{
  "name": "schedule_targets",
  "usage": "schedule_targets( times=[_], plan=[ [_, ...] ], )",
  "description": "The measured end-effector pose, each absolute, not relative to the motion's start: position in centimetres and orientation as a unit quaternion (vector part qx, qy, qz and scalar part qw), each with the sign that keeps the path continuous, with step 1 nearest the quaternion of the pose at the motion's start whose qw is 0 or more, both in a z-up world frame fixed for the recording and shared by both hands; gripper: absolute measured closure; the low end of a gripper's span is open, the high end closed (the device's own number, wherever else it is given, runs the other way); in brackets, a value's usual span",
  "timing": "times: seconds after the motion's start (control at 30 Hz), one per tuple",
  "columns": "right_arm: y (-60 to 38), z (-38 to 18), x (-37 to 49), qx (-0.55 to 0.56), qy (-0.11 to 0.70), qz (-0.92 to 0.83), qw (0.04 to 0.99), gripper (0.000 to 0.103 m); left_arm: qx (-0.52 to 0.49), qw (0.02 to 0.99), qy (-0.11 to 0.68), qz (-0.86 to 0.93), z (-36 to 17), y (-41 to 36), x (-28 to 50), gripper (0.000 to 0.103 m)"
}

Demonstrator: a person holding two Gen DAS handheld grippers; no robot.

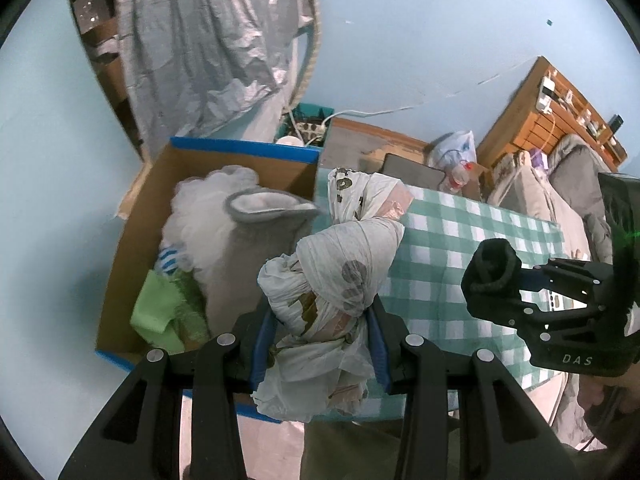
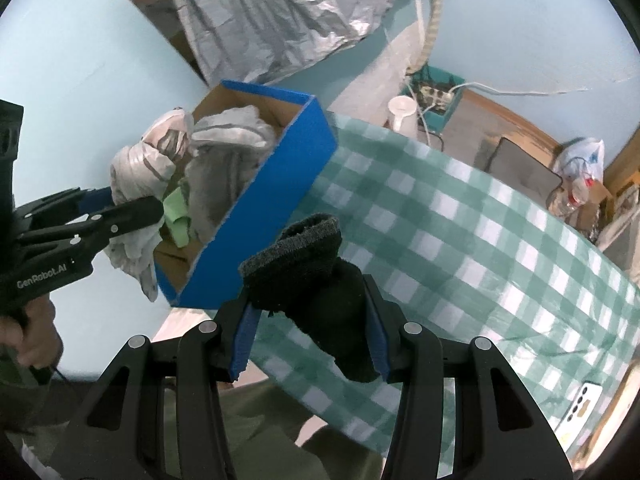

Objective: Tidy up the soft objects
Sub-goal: 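Lift the white cloth and black hat and carry both over the box, then open the left gripper over the box while the right gripper releases the black hat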

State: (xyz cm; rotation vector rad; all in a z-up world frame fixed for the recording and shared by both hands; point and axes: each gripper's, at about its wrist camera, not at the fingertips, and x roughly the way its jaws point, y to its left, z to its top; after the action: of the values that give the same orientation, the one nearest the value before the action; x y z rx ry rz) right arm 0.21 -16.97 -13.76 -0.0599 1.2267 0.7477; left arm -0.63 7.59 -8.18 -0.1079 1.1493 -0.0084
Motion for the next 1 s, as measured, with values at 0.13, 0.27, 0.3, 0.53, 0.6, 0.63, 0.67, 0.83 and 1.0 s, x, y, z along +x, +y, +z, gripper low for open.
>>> schedule_targets(
  times=[0.13,0.27,0.3,0.53,0.6,0.63,0.67,0.83,1.0],
  plan=[
    [-14.9,-13.7,-0.2,-0.035,0.56,0.36,0.745,0.055,-0.056,0.84,0.54,0.013,-7.9,9.4,-1.1,0.061],
    [-13.0,-13.4,-0.5,-0.043,0.556,0.376,0.74,0.055,-0.062,0.842,0.535,0.029,-7.7,11.1,-1.5,0.061],
    [-12.6,-13.4,-0.6,-0.045,0.555,0.38,0.738,0.055,-0.064,0.843,0.534,0.033,-7.7,11.6,-1.6,0.061],
    [-8.9,-13.0,-1.1,-0.059,0.547,0.404,0.731,0.055,-0.079,0.841,0.532,0.054,-8.3,15.1,-2.0,0.061],
    [-8.0,-12.9,-1.3,-0.062,0.546,0.408,0.729,0.055,-0.079,0.841,0.532,0.06,-8.7,15.9,-2.0,0.061],
    [-7.6,-12.9,-1.3,-0.062,0.545,0.41,0.728,0.055,-0.078,0.84,0.534,0.061,-9.0,16.2,-1.9,0.061],
    [-7.0,-12.9,-1.4,-0.063,0.546,0.412,0.727,0.055,-0.077,0.838,0.537,0.064,-9.3,16.7,-1.9,0.061],
    [-4.4,-13.1,-1.8,-0.065,0.546,0.422,0.721,0.055,-0.084,0.837,0.537,0.068,-10.3,18.7,-1.6,0.061],
    [-1.7,-13.9,-2.2,-0.07,0.55,0.433,0.711,0.055,-0.093,0.837,0.534,0.072,-11.2,20.8,-1.2,0.061]
  ],
)
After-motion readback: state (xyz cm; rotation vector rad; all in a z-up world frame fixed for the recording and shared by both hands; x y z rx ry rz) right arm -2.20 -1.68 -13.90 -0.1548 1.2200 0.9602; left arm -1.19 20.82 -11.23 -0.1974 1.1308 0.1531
